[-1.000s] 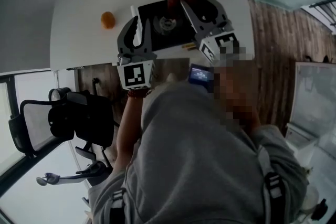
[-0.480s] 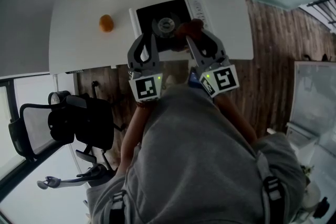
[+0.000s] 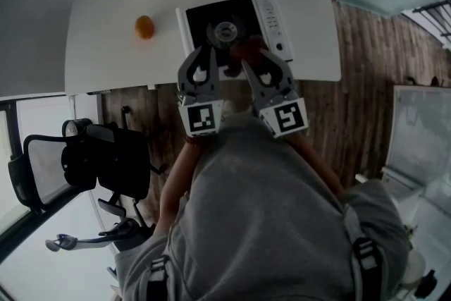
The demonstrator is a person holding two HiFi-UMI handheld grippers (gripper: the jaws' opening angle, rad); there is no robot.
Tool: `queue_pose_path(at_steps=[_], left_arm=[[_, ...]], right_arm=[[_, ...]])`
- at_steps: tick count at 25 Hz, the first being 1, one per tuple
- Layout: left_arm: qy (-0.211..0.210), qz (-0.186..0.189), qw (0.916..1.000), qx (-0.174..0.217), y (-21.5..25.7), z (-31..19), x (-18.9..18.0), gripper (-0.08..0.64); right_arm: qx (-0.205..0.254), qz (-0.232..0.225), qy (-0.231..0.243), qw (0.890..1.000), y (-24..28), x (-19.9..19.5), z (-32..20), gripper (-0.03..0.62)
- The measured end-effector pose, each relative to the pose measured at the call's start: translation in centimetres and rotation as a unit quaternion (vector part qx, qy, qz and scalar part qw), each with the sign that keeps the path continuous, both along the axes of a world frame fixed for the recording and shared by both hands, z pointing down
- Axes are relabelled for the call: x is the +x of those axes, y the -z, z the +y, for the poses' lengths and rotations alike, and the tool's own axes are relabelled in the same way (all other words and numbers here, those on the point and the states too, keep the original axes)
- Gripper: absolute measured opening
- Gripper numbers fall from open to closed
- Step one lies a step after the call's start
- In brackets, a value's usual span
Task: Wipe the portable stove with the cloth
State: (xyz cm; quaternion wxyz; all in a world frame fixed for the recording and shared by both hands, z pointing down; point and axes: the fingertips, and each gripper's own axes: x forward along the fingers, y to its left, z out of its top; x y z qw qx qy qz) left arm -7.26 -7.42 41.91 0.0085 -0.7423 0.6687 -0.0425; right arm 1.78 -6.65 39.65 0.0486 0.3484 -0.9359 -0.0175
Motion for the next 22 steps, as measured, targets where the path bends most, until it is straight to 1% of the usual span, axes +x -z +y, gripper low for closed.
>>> queue_pose_path(at_steps=[7, 11, 14, 19, 22], left_arm=[[-0.005, -0.001, 1.0000, -0.003, -0.2, 0.4, -0.1, 0.060], [-0.005, 0.007, 0.9999, -0.008, -0.4, 0.7, -0.3, 0.060], [-0.005, 0.011, 0.9999, -0.002, -0.1, 1.1, -0.4, 0.060], [-0.004, 0.012, 0.9999, -0.012, -0.7, 1.6, -0.8, 0.060], [0.002, 0.012, 0.9999, -0.011, -0.7, 1.7, -1.4, 0.060]], right_arm=[[-0.011, 0.005, 0.003, 1.000, -0.5, 0.2, 0.4, 0.110], [-0.015, 0.005, 0.005, 1.000, -0.6, 0.0, 0.8, 0.110], [-0.013, 0.009, 0.010, 1.000, -0.6, -0.5, 1.1, 0.109], [-0.017, 0.015, 0.001, 1.000, -0.8, -0.8, 1.1, 0.109], [-0.021, 0.023, -0.005, 1.000, -1.0, -1.0, 0.8, 0.109]])
